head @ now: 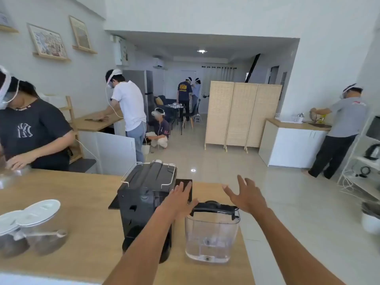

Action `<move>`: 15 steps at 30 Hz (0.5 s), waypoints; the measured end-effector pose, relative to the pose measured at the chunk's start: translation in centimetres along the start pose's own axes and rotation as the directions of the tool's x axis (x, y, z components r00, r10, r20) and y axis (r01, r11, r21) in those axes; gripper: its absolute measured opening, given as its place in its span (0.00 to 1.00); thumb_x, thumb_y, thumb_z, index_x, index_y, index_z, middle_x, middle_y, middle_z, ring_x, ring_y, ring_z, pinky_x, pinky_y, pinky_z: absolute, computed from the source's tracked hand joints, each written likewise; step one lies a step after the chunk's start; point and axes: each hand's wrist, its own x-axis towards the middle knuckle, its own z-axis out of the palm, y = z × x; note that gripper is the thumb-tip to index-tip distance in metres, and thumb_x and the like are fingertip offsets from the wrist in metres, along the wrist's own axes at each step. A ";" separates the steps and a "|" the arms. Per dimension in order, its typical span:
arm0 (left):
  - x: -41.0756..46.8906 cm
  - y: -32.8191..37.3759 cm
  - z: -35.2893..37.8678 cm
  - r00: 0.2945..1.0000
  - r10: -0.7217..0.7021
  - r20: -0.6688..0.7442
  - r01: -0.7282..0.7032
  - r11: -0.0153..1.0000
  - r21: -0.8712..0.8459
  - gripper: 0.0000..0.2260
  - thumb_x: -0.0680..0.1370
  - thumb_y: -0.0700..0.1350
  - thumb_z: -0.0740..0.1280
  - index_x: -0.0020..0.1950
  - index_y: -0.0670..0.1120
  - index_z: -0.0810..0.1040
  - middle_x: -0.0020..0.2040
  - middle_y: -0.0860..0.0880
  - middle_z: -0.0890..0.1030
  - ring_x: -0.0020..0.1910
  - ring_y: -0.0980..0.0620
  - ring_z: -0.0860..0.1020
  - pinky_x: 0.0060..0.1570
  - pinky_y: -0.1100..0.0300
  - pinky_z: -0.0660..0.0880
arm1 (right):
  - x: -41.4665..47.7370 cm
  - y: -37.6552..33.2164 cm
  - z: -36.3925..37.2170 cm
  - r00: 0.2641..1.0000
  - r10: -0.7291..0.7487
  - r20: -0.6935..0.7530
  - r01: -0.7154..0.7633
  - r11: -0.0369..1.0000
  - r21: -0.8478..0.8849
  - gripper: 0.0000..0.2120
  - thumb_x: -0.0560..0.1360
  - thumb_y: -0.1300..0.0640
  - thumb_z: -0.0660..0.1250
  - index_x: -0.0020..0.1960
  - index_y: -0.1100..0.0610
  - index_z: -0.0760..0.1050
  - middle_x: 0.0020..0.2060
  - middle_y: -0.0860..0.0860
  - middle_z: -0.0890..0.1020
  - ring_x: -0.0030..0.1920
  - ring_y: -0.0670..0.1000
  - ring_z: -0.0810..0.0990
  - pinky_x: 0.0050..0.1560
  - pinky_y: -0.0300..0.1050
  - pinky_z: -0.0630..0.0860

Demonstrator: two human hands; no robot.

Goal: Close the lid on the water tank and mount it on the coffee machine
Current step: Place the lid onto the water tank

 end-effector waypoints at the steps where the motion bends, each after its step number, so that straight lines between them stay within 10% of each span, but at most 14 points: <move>1: 0.1 0.1 0.7 1.000 -0.027 0.013 0.028 0.999 -0.021 0.34 0.82 0.61 0.51 0.81 0.46 0.41 0.81 0.38 0.46 0.80 0.40 0.47 0.77 0.47 0.48 | -0.1 0.5 0.5 1.000 0.014 0.001 -0.014 1.000 0.000 0.44 0.75 0.28 0.51 0.81 0.54 0.49 0.79 0.60 0.55 0.79 0.60 0.52 0.77 0.59 0.53; 15: 1.3 0.0 6.2 0.966 -0.242 0.093 0.256 0.838 -0.482 0.42 0.79 0.64 0.58 0.80 0.47 0.37 0.79 0.41 0.59 0.76 0.42 0.62 0.72 0.47 0.63 | -1.7 3.7 6.1 0.982 0.139 0.126 -0.155 0.979 0.129 0.49 0.73 0.26 0.54 0.81 0.56 0.47 0.79 0.60 0.56 0.79 0.61 0.53 0.77 0.59 0.56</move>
